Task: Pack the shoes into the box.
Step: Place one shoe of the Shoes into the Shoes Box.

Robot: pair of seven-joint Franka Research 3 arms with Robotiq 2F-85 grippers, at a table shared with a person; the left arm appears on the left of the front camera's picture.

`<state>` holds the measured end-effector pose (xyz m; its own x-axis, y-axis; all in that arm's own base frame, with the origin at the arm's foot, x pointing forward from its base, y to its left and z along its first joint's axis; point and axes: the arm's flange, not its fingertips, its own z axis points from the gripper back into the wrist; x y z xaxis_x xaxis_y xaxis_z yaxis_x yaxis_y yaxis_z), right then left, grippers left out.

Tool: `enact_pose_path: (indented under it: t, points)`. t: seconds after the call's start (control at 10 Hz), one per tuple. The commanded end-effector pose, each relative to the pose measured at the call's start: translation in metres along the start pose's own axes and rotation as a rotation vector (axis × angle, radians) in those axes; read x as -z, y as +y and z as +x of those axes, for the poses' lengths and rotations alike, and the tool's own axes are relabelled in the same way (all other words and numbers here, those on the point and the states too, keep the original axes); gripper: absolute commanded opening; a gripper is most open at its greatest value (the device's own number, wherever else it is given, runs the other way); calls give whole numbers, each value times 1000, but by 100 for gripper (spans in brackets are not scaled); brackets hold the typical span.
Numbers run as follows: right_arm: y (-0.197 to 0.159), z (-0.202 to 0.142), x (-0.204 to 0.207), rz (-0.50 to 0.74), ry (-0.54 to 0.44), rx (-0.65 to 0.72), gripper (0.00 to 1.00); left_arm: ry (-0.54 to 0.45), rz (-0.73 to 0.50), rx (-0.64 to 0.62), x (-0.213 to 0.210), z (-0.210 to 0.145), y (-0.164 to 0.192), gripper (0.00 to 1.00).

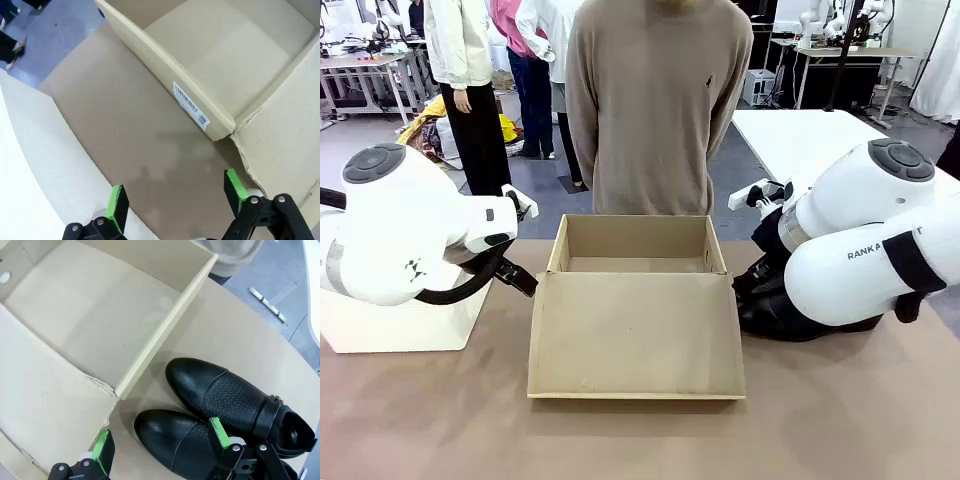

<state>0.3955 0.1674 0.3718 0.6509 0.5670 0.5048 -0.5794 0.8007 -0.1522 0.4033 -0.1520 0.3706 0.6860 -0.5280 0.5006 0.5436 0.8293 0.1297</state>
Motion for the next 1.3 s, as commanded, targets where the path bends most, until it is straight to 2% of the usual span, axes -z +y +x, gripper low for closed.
enact_pose_path:
  t: [0.0, 0.8, 0.9, 1.2]
  points:
    - [0, 0, 0, 0, 0, 0, 100, 0, 0, 0, 0, 0, 0, 100]
    - [0, 0, 0, 0, 0, 0, 100, 0, 0, 0, 0, 0, 0, 100]
    - [0, 0, 0, 0, 0, 0, 100, 1, 42, -27, -10, 3, 1, 100]
    - [-21, 16, -39, -7, -17, 85, 100, -28, 90, 18, -49, 28, 2, 100]
